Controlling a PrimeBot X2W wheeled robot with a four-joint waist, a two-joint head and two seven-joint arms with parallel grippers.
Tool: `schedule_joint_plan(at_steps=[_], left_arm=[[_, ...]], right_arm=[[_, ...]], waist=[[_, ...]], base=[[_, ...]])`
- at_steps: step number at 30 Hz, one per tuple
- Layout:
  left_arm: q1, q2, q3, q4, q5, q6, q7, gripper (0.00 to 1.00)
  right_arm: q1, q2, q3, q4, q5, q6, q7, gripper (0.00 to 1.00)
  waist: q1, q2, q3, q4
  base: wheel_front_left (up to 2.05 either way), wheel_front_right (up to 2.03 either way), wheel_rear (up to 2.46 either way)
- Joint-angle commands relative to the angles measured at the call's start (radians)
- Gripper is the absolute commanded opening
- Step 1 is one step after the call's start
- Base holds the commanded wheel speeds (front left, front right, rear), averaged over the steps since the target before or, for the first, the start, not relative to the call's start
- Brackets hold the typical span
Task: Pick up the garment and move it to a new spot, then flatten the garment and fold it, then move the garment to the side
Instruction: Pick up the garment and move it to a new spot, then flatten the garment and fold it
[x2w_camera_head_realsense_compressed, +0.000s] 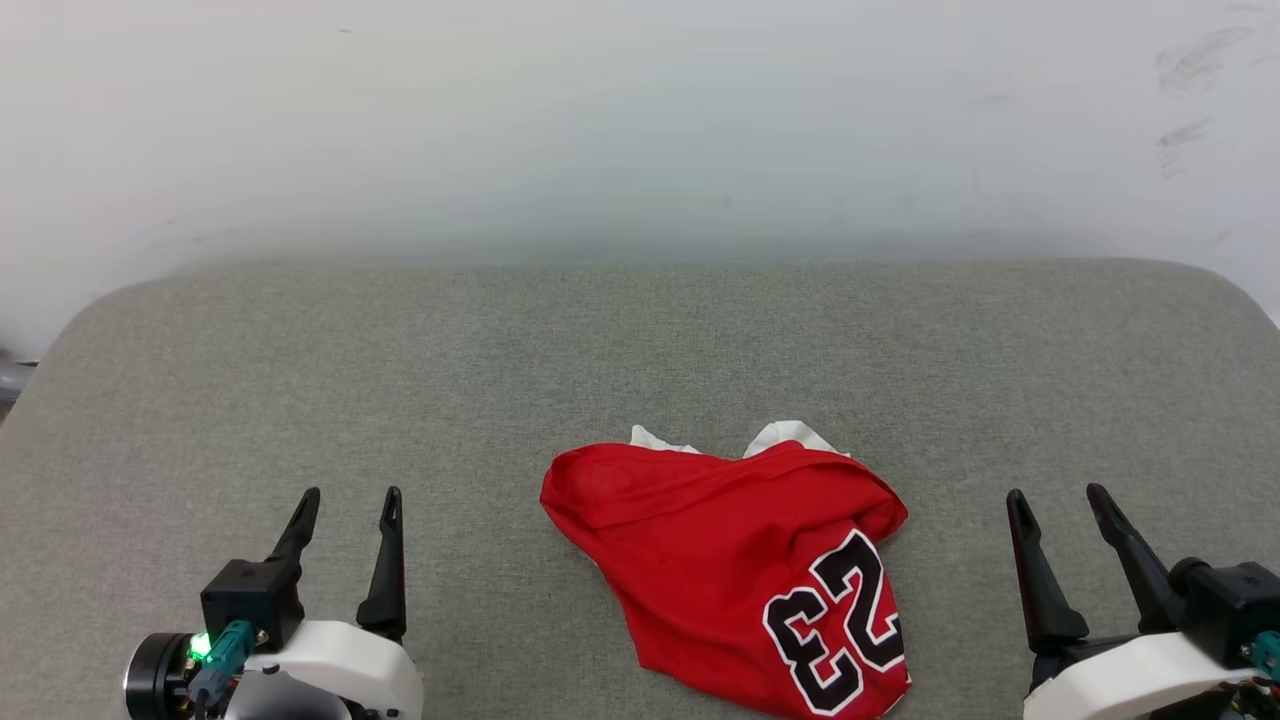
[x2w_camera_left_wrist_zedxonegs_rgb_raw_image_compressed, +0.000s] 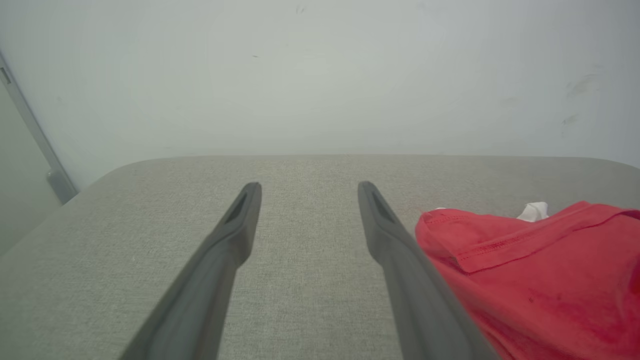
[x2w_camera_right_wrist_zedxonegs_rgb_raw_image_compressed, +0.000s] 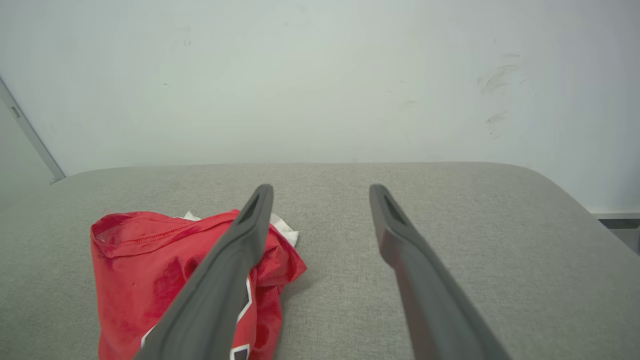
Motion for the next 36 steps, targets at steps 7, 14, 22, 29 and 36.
schedule_joint_plan(at_steps=[7, 14, 22, 29, 36], left_arm=[[0.050, 0.020, -0.008, -0.065, 0.003, 0.019, 0.042, 1.00], [0.046, 0.026, -0.010, -0.084, -0.003, 0.019, 0.056, 1.00], [-0.044, 0.033, -0.047, -0.072, -0.056, -0.047, 0.173, 1.00], [-0.176, 0.035, -0.102, -0.028, -0.119, -0.127, 0.352, 1.00], [-0.301, 0.035, -0.149, 0.079, -0.174, -0.188, 0.537, 1.00]], right_arm=[[0.014, 0.002, -0.003, -0.001, 0.005, -0.001, -0.004, 1.00], [0.003, 0.002, -0.004, 0.001, 0.005, -0.001, -0.007, 1.00], [-0.010, 0.002, 0.002, -0.004, 0.008, -0.001, -0.003, 1.00], [-0.043, 0.002, 0.017, 0.000, 0.010, -0.001, -0.010, 1.00], [-0.082, 0.002, 0.026, 0.022, 0.022, -0.001, -0.036, 1.00]], waist=[[0.0002, -0.0001, -0.006, -0.004], [0.0002, -0.0001, 0.001, -0.002], [0.0002, -0.0001, 0.025, -0.008], [0.0002, -0.0001, 0.079, -0.044], [0.0002, -0.0001, 0.145, -0.095]], base=[[0.00, 0.00, 0.00], [0.00, 0.00, 0.00], [0.00, 0.00, 0.00], [0.00, 0.00, 0.00], [0.00, 0.00, 0.00]])
